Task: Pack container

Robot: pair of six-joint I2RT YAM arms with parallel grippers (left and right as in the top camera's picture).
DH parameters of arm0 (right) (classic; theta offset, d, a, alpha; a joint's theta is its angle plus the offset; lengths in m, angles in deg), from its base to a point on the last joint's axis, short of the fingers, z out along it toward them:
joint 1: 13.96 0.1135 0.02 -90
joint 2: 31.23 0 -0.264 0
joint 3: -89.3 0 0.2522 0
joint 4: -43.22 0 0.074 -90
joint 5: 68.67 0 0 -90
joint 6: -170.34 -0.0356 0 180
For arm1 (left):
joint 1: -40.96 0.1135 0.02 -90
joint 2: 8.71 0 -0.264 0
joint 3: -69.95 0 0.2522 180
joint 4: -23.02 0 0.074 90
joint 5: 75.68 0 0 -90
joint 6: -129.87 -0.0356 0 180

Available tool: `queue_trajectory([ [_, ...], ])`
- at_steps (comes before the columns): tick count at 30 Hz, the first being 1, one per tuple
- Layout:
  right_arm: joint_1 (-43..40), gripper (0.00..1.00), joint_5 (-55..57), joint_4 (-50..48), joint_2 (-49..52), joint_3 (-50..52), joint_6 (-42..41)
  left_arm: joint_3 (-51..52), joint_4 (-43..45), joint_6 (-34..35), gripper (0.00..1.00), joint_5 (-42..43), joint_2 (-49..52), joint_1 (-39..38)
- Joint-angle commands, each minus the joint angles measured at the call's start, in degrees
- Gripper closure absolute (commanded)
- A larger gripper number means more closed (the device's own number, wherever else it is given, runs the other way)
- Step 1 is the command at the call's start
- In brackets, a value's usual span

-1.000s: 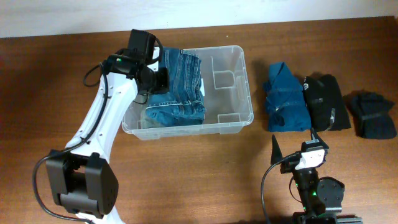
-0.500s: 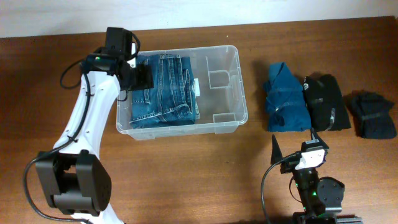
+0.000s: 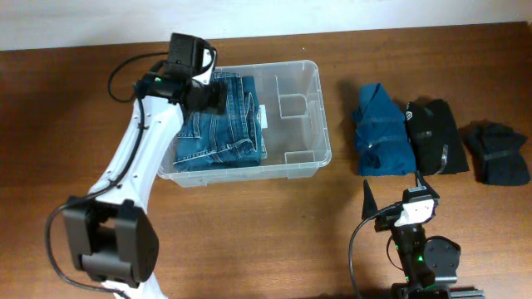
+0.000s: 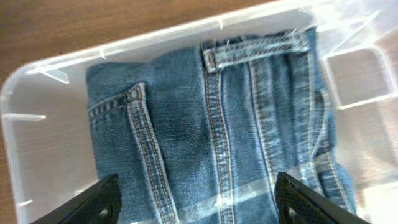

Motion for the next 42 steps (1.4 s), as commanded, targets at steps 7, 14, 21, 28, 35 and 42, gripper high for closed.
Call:
queue_trajectory([
  [7,-0.4,0.01,0.5,0.1,-0.3,0.5,-0.5,-0.5,0.1,-1.2,0.22,-7.0,11.6,2.6],
  [14,-0.4,0.02,0.5,0.1,-0.3,0.5,-0.5,-1.1,-0.5,-1.2,0.21,-8.5,12.4,4.4],
  [21,-0.4,0.01,0.5,0.1,-0.3,0.5,-0.5,-12.4,-9.9,-1.1,0.2,4.5,7.7,3.8],
  [28,-0.4,0.02,0.5,0.1,-0.3,0.5,-0.5,-23.1,-21.1,-1.1,0.07,7.8,2.1,4.2],
  [35,-0.4,0.02,0.5,0.1,-0.3,0.5,-0.5,-23.8,-23.5,0.4,0.01,8.5,-5.7,10.2],
  [42,-0.4,0.02,1.2,0.1,-0.3,0.5,-0.5,-23.8,-24.2,0.6,0.01,12.4,-14.0,21.0],
])
